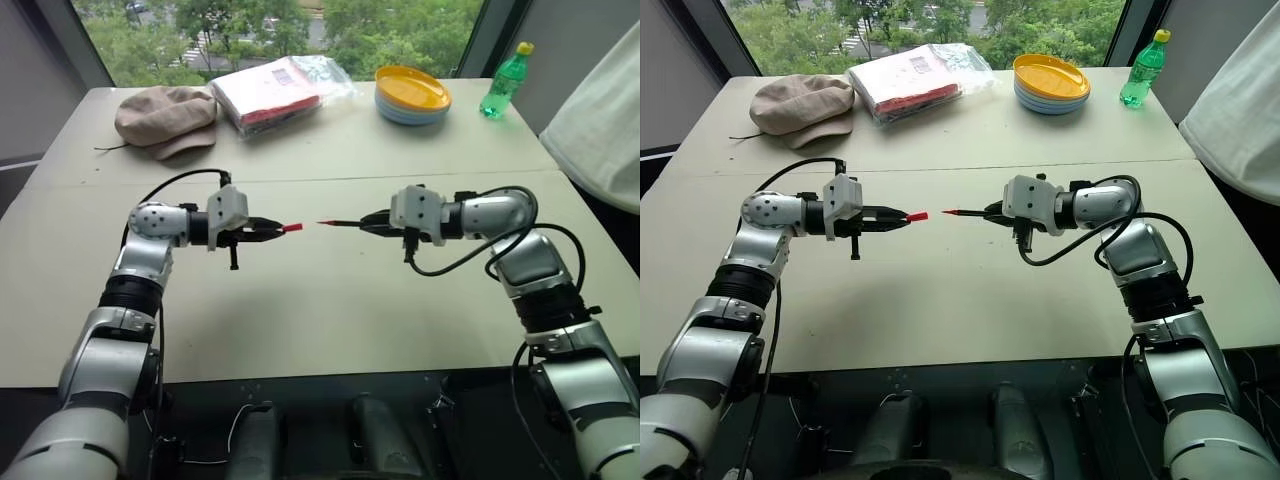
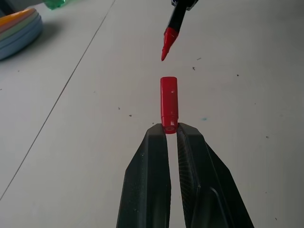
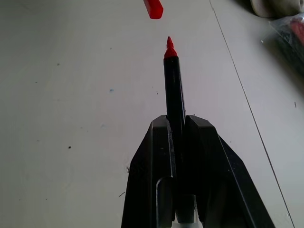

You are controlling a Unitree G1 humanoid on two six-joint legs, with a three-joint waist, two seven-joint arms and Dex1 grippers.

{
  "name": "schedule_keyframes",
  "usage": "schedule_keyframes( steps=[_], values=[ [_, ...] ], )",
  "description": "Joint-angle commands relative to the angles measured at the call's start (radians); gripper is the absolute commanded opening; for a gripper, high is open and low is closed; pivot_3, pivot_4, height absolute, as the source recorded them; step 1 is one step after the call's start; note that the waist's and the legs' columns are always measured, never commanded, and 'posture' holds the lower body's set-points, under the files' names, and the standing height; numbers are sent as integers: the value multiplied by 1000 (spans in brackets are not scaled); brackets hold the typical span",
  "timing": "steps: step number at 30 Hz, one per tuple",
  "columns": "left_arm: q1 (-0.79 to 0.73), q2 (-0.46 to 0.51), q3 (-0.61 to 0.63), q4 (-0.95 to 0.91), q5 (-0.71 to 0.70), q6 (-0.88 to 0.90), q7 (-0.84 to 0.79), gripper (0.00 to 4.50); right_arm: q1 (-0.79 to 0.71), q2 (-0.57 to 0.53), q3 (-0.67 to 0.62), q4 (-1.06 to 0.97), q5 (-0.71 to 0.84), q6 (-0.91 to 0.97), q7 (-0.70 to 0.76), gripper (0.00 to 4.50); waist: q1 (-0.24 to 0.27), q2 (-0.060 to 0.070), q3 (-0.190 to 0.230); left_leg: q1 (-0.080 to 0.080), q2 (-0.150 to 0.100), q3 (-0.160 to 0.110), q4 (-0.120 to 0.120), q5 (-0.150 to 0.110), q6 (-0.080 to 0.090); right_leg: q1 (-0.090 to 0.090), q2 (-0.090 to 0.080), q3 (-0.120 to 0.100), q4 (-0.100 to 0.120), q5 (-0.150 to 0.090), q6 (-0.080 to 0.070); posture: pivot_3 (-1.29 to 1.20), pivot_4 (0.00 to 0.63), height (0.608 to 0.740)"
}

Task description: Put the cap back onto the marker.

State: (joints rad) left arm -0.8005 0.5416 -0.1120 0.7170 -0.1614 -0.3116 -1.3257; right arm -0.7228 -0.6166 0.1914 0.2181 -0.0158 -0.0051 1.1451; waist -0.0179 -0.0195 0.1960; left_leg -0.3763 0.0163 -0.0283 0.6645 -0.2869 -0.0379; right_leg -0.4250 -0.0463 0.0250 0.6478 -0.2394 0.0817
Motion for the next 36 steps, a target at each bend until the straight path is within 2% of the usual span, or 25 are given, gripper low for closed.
schedule_keyframes(
  steps=[1, 36],
  values=[
    [-20, 0, 16, -7, 0, -17, 3, 23, -14, -5, -6, -39, 19, -1, 2, 47, 1, 0, 0, 0, 0, 0, 0, 0, 0, 0, 0, 0, 0, 0, 0, 0, 150, 740],
    [-20, -37, 8, -26, -1, -26, -15, 23, -24, 20, 25, -86, 40, 57, 7, 47, 1, 0, 0, 0, 0, 0, 0, 0, 0, 0, 0, 0, 0, 0, 0, 0, 150, 740]
  ],
)
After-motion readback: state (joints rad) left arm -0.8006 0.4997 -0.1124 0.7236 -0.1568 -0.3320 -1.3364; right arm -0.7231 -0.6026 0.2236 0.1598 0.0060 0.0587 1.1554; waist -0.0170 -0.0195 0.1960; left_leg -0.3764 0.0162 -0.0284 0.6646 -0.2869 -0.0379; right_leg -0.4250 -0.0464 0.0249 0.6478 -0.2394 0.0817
